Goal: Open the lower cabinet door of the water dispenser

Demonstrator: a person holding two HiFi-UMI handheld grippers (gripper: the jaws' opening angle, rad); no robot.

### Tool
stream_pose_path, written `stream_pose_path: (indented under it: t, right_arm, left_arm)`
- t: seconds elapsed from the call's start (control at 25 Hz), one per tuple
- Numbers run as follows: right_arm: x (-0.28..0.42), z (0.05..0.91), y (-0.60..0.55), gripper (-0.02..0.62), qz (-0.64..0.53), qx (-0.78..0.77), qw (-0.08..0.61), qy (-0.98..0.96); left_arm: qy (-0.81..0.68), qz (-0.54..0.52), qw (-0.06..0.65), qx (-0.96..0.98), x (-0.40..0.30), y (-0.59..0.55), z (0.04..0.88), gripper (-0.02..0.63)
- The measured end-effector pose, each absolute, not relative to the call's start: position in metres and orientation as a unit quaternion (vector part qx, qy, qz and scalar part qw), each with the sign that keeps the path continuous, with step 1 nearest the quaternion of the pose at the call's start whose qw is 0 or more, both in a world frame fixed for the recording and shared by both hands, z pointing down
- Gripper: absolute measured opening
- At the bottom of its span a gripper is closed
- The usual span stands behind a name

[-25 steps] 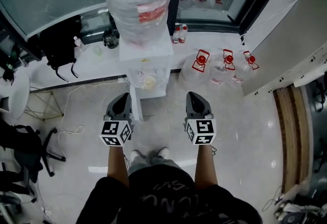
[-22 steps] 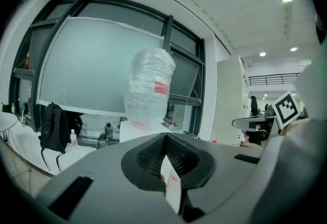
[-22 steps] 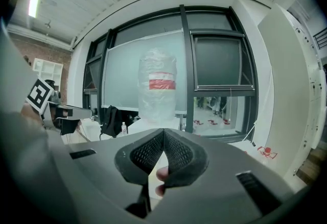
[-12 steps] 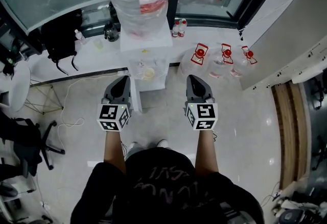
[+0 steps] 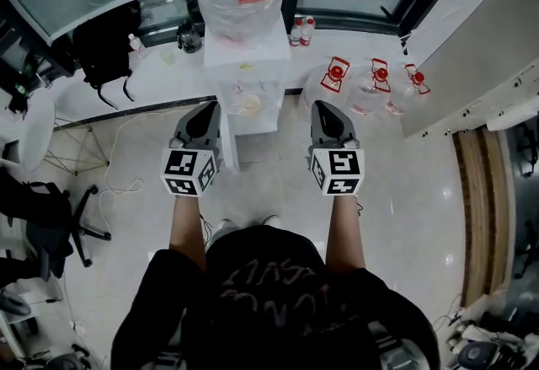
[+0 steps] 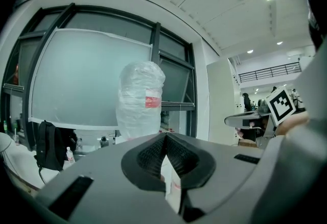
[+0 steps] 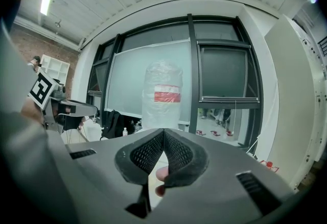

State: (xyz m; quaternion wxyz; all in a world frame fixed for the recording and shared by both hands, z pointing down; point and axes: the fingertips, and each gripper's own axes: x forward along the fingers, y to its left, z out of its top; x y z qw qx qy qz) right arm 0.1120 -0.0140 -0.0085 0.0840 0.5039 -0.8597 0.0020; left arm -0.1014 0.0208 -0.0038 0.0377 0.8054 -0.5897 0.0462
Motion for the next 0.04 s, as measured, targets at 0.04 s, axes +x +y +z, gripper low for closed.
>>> stream_pose_path:
  t: [0.04]
  right_arm:
    - [0.1111,-0.0105,-0.0155,0.012,0.0,0.504,0.082,-0.86]
  left_arm:
    - [-0.589,0.046,0.035,0.806,-0.1017,0.0193,-0.0057,0.011]
